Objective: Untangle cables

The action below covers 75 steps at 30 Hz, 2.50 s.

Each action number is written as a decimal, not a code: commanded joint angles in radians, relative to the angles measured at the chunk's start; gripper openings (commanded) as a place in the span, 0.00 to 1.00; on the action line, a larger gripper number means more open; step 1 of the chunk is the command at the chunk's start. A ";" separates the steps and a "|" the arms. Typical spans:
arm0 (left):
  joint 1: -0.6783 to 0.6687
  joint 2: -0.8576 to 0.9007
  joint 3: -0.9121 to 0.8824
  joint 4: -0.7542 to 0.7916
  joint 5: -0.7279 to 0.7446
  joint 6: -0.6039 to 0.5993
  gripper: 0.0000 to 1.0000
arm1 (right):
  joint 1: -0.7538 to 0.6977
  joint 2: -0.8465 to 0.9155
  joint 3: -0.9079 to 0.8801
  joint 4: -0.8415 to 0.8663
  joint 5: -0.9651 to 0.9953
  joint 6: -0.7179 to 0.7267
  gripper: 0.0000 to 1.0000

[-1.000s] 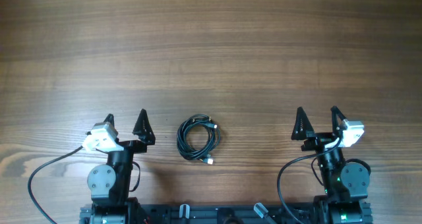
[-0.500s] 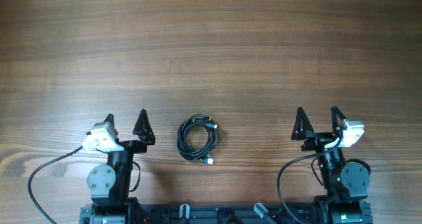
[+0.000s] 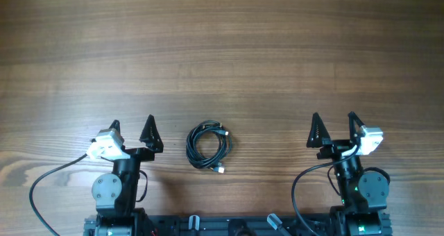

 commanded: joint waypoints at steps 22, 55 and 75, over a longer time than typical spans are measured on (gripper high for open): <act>0.008 0.124 0.246 -0.235 0.154 0.021 1.00 | 0.003 0.002 -0.001 0.002 -0.016 -0.014 1.00; -0.407 1.414 1.071 -0.953 -0.013 0.068 1.00 | 0.003 0.002 -0.001 0.002 -0.016 -0.014 1.00; -0.460 1.494 0.964 -0.863 -0.012 0.072 1.00 | 0.003 0.002 -0.001 0.002 -0.016 -0.014 1.00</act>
